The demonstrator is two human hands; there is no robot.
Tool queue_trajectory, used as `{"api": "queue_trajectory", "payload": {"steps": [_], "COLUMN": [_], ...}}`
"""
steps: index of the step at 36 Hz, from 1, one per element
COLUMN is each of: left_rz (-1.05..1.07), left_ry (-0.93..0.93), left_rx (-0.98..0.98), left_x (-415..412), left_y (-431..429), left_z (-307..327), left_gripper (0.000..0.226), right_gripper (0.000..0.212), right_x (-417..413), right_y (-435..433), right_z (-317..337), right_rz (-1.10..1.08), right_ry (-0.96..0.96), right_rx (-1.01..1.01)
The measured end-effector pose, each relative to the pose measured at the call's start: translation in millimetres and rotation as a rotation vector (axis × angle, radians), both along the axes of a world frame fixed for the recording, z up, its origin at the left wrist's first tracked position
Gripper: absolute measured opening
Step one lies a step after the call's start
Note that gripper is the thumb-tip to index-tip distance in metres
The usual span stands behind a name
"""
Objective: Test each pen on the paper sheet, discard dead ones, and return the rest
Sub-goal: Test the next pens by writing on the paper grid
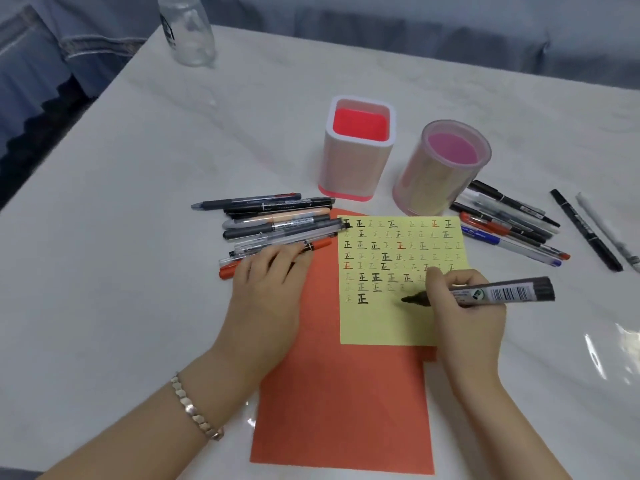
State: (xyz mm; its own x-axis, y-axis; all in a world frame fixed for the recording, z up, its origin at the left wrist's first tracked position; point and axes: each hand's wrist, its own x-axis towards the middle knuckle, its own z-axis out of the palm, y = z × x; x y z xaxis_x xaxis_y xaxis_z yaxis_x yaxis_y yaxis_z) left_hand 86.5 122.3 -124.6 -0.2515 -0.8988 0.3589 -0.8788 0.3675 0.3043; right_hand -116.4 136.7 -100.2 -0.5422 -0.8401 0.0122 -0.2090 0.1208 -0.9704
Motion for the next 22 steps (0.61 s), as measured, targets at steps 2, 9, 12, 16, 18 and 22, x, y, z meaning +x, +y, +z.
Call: {"api": "queue_trajectory", "payload": {"steps": [2, 9, 12, 16, 18, 22], "left_rz": [0.018, -0.048, -0.048, -0.071, -0.057, -0.011], "left_ry": [-0.013, -0.109, -0.138, -0.175, -0.117, 0.37], "left_rx": [-0.031, -0.034, -0.012, 0.036, 0.091, 0.311], "left_x": [6.6, 17.1, 17.4, 16.2, 11.1, -12.4], "left_y": [-3.7, -5.7, -5.6, -3.4, -0.5, 12.1], "left_z": [1.6, 10.1, 7.3, 5.4, 9.9, 40.5], "left_gripper": [0.043, 0.038, 0.034, 0.032, 0.031, 0.02], "right_gripper": [0.027, 0.026, 0.025, 0.024, 0.021, 0.015], "right_x": [-4.8, -9.1, -10.9, -13.8, -14.2, -13.3], "right_y": [1.9, 10.1, 14.0, 18.4, 20.3, 23.7], "right_z": [2.5, 12.8, 14.8, 16.2, 21.4, 39.7], "right_rz": [0.024, 0.13, 0.145, 0.169, 0.183, 0.265], "right_ry": [0.005, 0.004, -0.014, -0.022, -0.048, -0.252], "right_rx": [0.02, 0.063, 0.09, 0.101, 0.084, 0.045]}}
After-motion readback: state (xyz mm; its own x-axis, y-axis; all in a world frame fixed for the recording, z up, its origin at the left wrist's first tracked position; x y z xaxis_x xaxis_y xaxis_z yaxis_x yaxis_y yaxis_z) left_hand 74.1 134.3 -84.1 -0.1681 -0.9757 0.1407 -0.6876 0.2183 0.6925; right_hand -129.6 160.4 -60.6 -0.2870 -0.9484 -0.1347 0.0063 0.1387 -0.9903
